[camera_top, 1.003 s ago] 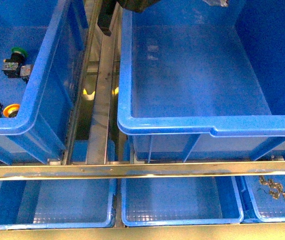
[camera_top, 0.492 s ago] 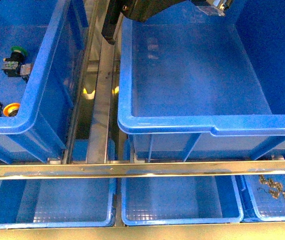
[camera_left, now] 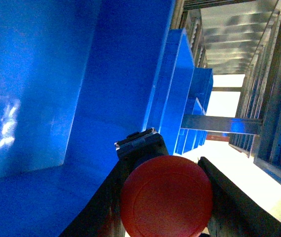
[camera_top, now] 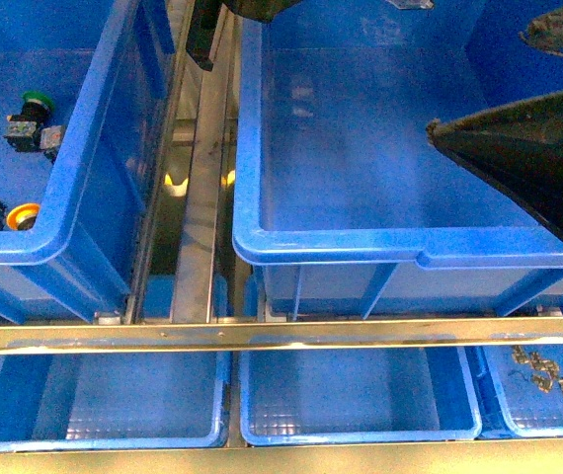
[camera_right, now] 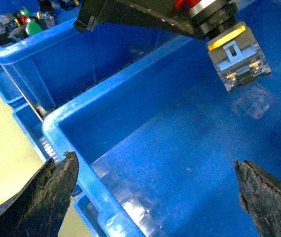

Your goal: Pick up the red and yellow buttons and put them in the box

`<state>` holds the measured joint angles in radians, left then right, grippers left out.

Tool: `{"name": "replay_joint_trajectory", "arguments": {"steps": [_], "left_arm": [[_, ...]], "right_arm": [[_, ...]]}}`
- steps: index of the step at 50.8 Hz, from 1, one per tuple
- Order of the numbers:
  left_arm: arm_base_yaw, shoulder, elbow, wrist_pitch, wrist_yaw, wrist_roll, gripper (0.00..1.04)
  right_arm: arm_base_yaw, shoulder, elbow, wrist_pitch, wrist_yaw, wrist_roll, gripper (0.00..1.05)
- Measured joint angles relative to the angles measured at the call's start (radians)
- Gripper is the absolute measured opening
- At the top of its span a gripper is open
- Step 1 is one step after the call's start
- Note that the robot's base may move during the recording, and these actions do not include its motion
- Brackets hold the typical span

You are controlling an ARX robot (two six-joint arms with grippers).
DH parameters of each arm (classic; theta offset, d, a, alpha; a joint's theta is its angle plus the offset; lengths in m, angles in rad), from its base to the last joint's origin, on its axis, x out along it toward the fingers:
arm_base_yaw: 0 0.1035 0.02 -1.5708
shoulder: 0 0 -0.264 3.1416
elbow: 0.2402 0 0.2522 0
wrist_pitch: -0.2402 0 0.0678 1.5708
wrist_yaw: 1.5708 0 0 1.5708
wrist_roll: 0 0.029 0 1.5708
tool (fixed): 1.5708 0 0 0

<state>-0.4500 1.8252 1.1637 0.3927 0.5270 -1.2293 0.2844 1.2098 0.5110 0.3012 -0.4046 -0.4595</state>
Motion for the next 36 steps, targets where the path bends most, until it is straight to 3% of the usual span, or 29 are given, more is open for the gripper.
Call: {"name": "replay_joint_trajectory", "arguments": {"steps": [14,20,33,35,36], "left_arm": [[0.011,0.0,0.021,-0.002,-0.001,-0.007,0.34],[0.015,0.0,0.044,-0.002,-0.002,-0.014,0.34],[0.023,0.01,0.05,-0.014,0.0,-0.013,0.34],[0.024,0.013,0.05,-0.014,0.001,-0.013,0.34],[0.025,0.014,0.05,-0.014,0.002,-0.013,0.34]], "right_arm": [[0.041,0.09,0.08,0.034,0.006,-0.018,0.99],[0.051,0.145,0.115,0.042,0.077,-0.109,0.99],[0.056,0.147,0.116,0.041,0.083,-0.164,0.99],[0.071,0.146,0.109,0.069,0.159,-0.151,0.99],[0.077,0.143,0.099,0.099,0.255,-0.142,0.99]]}}
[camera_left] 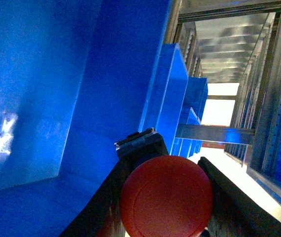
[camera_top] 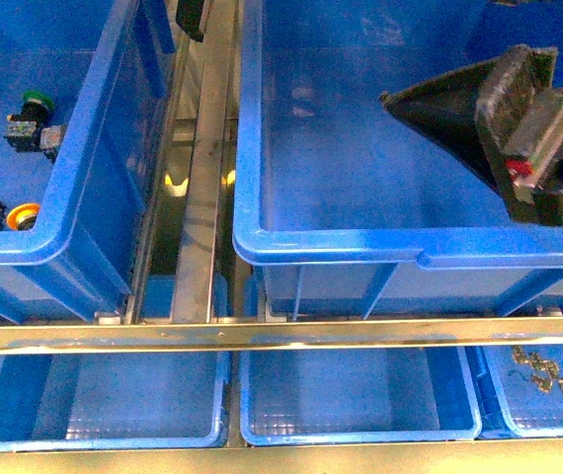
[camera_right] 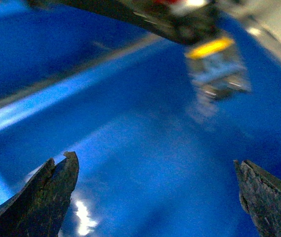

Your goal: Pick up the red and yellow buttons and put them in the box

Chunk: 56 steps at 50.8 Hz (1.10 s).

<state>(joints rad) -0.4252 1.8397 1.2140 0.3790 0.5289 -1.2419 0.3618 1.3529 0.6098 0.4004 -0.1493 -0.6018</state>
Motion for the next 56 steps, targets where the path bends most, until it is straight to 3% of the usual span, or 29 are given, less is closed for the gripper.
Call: {"name": "replay_joint_trajectory", "arguments": {"steps": [2,7,18,35,48,56], "left_arm": [[0.0,0.002,0.0,-0.002,0.0,0.002,0.34],[-0.002,0.006,0.0,-0.007,0.004,0.003,0.34],[-0.006,0.009,0.0,-0.014,0.006,0.014,0.34],[-0.006,0.009,0.0,-0.019,0.006,0.023,0.34],[-0.003,0.009,0.0,-0.022,-0.001,0.026,0.34],[-0.003,0.009,0.0,-0.025,-0.001,0.026,0.34]], "right_arm": [[0.006,-0.003,-0.018,0.036,0.158,0.005,0.99],[-0.005,-0.003,-0.024,0.042,0.285,0.002,0.99],[-0.043,0.046,0.04,0.045,0.27,-0.014,0.99],[0.056,0.227,0.238,0.085,0.231,0.016,0.99],[0.066,0.303,0.315,0.098,0.219,0.026,0.99],[0.064,0.305,0.319,0.075,0.196,0.037,0.7]]}}
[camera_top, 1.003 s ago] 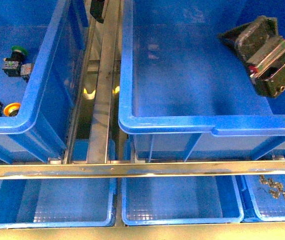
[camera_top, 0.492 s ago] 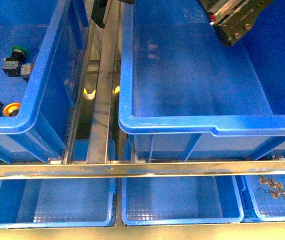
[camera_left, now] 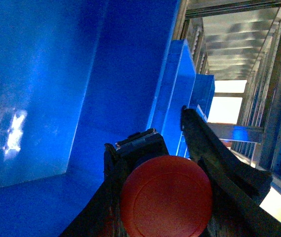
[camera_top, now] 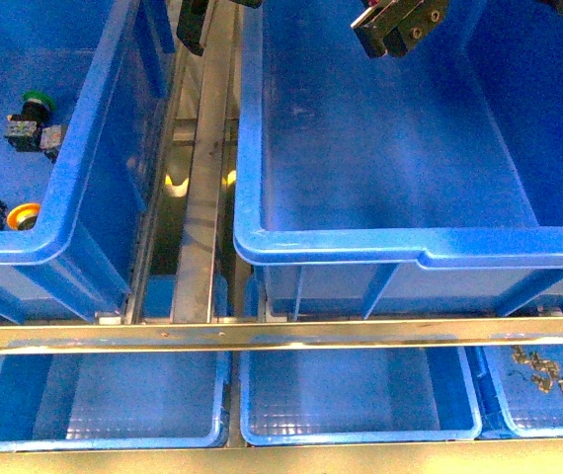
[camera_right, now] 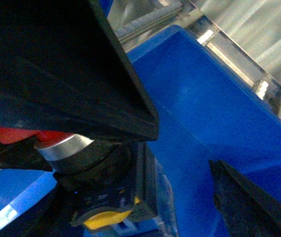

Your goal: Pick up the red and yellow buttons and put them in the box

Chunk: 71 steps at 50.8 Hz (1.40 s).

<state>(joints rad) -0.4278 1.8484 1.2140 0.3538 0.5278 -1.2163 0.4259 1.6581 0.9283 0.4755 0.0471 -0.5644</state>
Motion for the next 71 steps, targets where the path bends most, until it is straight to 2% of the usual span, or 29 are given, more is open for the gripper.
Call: {"name": "replay_joint_trajectory", "arguments": {"steps": [10,16,25,27,35,44,58,71], "left_arm": [[0.0,0.0,0.004,-0.001,-0.001,0.001,0.34],[0.0,0.0,0.009,-0.011,0.0,0.02,0.34],[0.0,-0.001,0.021,-0.054,-0.033,0.088,0.34],[0.0,-0.001,0.021,-0.06,-0.037,0.101,0.37],[0.02,-0.01,0.004,-0.083,-0.094,0.22,0.67],[0.069,-0.037,-0.059,-0.081,-0.104,0.302,0.98],[0.1,-0.049,-0.081,-0.064,-0.083,0.325,0.97],[0.072,0.018,0.019,-0.055,-0.073,0.31,0.97]], "right_arm": [[0.001,0.0,-0.004,0.0,-0.014,0.011,0.42],[0.001,0.0,-0.008,0.002,-0.018,0.022,0.36],[0.001,0.0,-0.02,0.001,-0.026,0.053,0.35],[0.001,0.0,-0.023,0.001,-0.029,0.062,0.35],[0.001,-0.005,-0.034,-0.004,-0.044,0.107,0.35],[0.003,-0.011,-0.048,-0.012,-0.059,0.105,0.35],[0.019,-0.011,-0.051,-0.018,-0.059,0.1,0.34],[0.018,-0.011,-0.044,-0.014,-0.028,0.148,0.33]]}}
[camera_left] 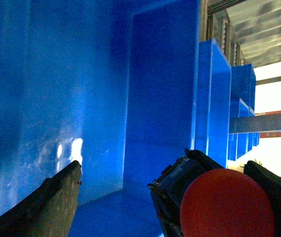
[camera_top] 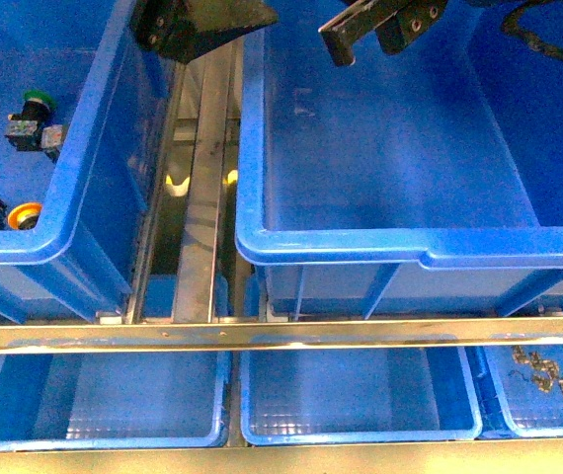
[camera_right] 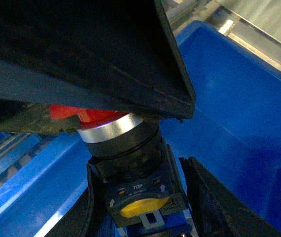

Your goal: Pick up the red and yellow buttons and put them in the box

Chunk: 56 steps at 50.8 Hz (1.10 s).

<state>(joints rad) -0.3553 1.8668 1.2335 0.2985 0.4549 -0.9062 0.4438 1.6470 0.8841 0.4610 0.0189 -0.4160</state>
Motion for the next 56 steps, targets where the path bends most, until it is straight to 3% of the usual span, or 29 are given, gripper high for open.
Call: {"name": "replay_joint_trajectory", "arguments": {"steps": [15,29,36,56], "left_arm": [[-0.058,0.052,0.073,0.064,-0.022,-0.111,0.97],[-0.086,0.052,0.073,0.065,-0.037,-0.11,0.97],[-0.1,0.053,0.073,0.095,-0.084,-0.158,0.97],[-0.094,0.053,0.075,0.06,-0.081,-0.138,0.97]], "right_arm": [[-0.016,-0.013,0.001,0.016,0.027,0.066,0.33],[-0.01,-0.012,-0.007,0.028,0.029,0.098,0.33],[0.008,0.02,0.023,0.037,0.036,0.138,0.33],[0.043,0.051,0.051,0.021,0.058,0.19,0.33]]}}
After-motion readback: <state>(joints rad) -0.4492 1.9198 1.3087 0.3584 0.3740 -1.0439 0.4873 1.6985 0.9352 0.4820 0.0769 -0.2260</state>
